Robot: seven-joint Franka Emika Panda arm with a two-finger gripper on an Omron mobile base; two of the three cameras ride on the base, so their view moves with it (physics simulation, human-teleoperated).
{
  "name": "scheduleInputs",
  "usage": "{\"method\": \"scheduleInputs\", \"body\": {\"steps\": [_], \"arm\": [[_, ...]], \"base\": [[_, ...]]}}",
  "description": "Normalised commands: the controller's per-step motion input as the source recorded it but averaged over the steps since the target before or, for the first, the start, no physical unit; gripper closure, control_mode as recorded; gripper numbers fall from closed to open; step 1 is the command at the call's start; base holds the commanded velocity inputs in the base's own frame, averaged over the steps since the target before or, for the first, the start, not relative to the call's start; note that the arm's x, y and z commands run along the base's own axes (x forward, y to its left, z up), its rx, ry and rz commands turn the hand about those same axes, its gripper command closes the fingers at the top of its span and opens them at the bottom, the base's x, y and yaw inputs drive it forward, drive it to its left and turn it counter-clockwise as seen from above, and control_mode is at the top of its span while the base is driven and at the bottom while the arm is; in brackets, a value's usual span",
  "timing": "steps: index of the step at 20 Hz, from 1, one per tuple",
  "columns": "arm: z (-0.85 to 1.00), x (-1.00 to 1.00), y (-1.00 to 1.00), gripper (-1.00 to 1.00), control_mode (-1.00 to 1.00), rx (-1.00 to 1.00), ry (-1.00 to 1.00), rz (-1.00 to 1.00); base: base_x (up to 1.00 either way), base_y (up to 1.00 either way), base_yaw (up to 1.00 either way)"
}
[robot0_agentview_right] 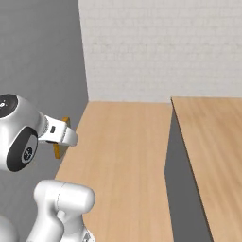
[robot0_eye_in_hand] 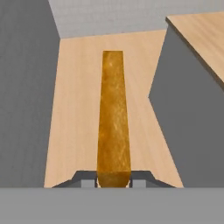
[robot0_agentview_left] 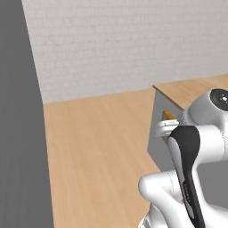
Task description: Start the toaster. Once the lever pops up, take the bread to the plate on the dining counter.
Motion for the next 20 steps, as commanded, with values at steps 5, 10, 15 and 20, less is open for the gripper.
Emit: {"method": "scheduleInputs", "body": {"steps": [5, 10, 15, 20], "arm": [[0.0, 0.0, 0.0, 1.0, 1.0, 0.0, 0.0, 0.0], [0.0, 0.0, 0.0, 1.0, 1.0, 0.0, 0.0, 0.0], [0.0, 0.0, 0.0, 1.0, 1.0, 0.0, 0.0, 0.0], [0.0, 0.0, 0.0, 1.0, 1.0, 0.0, 0.0, 0.0]], "base": [[1.0, 0.0, 0.0], [1.0, 0.08, 0.01], [1.0, 0.14, 0.01], [1.0, 0.17, 0.0]]}}
